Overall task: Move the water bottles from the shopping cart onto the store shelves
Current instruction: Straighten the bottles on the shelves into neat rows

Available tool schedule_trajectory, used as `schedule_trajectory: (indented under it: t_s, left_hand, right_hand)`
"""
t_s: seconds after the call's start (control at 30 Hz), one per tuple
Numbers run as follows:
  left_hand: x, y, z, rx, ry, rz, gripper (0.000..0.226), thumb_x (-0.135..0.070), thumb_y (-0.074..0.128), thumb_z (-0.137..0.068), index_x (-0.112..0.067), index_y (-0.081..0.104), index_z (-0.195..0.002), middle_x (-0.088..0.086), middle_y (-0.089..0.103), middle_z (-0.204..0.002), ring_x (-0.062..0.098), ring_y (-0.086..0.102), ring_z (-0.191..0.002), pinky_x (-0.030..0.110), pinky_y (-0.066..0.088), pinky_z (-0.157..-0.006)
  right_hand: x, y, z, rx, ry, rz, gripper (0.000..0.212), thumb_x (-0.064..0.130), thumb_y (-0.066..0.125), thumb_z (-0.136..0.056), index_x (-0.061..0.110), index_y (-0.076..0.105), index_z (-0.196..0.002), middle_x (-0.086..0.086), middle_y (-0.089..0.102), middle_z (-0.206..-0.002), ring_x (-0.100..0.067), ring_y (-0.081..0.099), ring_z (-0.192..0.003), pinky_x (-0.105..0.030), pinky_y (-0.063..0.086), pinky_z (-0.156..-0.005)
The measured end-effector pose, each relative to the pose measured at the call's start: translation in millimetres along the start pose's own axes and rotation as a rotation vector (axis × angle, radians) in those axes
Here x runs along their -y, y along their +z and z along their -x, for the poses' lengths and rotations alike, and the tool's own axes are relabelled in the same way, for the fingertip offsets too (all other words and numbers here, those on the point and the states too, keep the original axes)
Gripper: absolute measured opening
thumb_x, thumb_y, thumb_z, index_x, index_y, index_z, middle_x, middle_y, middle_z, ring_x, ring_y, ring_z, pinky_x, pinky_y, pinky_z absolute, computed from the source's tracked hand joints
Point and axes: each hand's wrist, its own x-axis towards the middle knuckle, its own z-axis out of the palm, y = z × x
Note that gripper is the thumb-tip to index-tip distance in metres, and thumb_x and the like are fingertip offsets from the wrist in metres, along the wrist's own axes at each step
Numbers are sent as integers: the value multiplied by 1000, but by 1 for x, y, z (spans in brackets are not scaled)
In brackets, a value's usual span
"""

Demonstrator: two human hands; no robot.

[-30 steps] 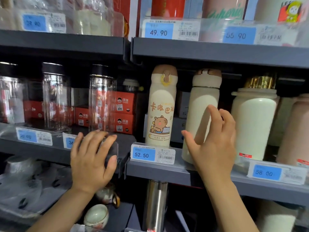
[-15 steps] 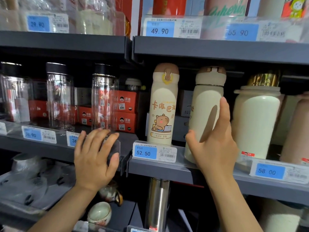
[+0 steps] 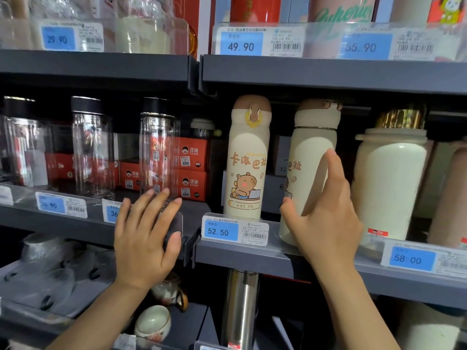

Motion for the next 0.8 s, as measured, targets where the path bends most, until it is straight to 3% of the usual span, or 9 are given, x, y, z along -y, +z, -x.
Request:
schedule_trajectory:
  t_s: [0.2, 0.3, 0.43, 0.53, 0.6, 0.8]
  left_hand:
    - [4, 0, 2, 23, 67, -36, 49, -41, 18, -103, -25, 34, -147, 5, 40, -147, 38, 34, -136, 58, 17, -113]
    - [6, 0, 4, 31, 146, -79, 49, -40, 17, -105, -35, 20, -153, -4, 26, -158, 40, 29, -139, 62, 15, -113]
    - [8, 1, 5, 25, 170, -93, 49, -40, 17, -105, -37, 19, -153, -14, 11, -162, 40, 26, -141, 64, 15, -114]
    - [8, 2, 6, 21, 163, -93, 49, -39, 17, -105, -36, 19, -154, -12, 16, -162, 35, 26, -143, 62, 14, -114]
    - [8, 3, 6, 24, 152, -94, 49, -39, 17, -105, -33, 22, -153, -4, 29, -156, 28, 26, -143, 61, 14, -114]
    - [6, 5, 6, 24, 115, -62, 48, -41, 17, -104, -19, 41, -140, 3, 42, -144, 32, 41, -130, 63, 19, -111]
  right_hand:
    - [3, 1, -3, -17, 16, 70, 101, 41, 80, -70, 38, 9, -143, -11, 39, -134, -33, 48, -112, -34, 38, -65]
    - [3, 1, -3, -51, 18, 54, 102, 36, 82, -69, 34, 13, -144, -13, 40, -128, -34, 49, -109, -32, 35, -64]
    - [1, 0, 0, -25, 23, -2, 96, 31, 75, -72, 31, 14, -147, -11, 44, -131, -34, 51, -108, -33, 34, -69]
    - [1, 0, 1, 10, 19, -22, 92, 31, 70, -75, 32, 12, -147, -7, 44, -136, -32, 51, -112, -33, 34, -72]
    - [2, 1, 0, -5, 3, 27, 94, 35, 73, -74, 33, 12, -146, -9, 43, -136, -33, 49, -113, -33, 34, -69]
    - [3, 1, -1, -50, 33, 33, 108, 32, 83, -68, 32, 10, -148, -15, 43, -129, -37, 50, -109, -33, 35, -68]
